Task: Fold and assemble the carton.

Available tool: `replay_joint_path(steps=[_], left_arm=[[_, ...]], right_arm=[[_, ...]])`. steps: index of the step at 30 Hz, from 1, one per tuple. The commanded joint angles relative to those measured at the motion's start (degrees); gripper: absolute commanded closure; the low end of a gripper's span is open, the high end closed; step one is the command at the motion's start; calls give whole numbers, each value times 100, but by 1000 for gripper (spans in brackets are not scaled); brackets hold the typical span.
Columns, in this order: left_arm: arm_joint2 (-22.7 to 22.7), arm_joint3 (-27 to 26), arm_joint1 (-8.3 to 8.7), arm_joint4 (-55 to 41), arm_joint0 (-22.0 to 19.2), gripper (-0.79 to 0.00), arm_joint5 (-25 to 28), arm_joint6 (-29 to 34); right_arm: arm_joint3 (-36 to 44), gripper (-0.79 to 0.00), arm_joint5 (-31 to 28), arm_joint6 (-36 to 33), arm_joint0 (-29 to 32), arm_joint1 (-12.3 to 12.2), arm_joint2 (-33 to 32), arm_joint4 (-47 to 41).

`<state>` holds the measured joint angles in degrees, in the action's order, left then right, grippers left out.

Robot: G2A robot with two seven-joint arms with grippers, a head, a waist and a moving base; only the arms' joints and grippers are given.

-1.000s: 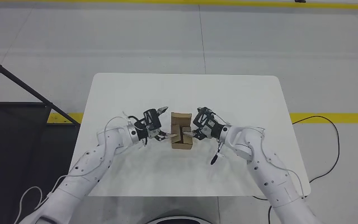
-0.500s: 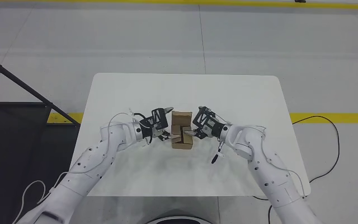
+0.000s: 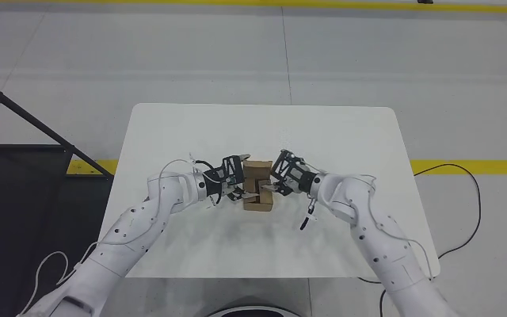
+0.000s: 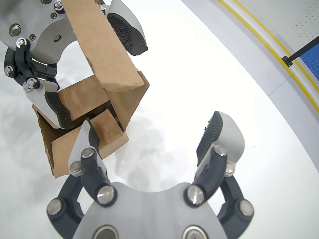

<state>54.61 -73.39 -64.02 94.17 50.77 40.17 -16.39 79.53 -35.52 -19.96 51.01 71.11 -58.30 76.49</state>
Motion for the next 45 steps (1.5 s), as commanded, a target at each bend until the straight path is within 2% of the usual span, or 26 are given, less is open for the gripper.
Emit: replay_joint_path(steps=[1,32,45], left_arm=[[2,1,-1,0,0,-785,18,6],[3,-34,-3,68,-9,-785,231,-21],[171,-120,43,33,27,-785,308,-107]], right_arm=[[-11,-785,15,-40,-27,7,23,3],[-91,-785,92,-510,-296,78,249,150],[46,-785,-2,25,-161,29,-21,-46]])
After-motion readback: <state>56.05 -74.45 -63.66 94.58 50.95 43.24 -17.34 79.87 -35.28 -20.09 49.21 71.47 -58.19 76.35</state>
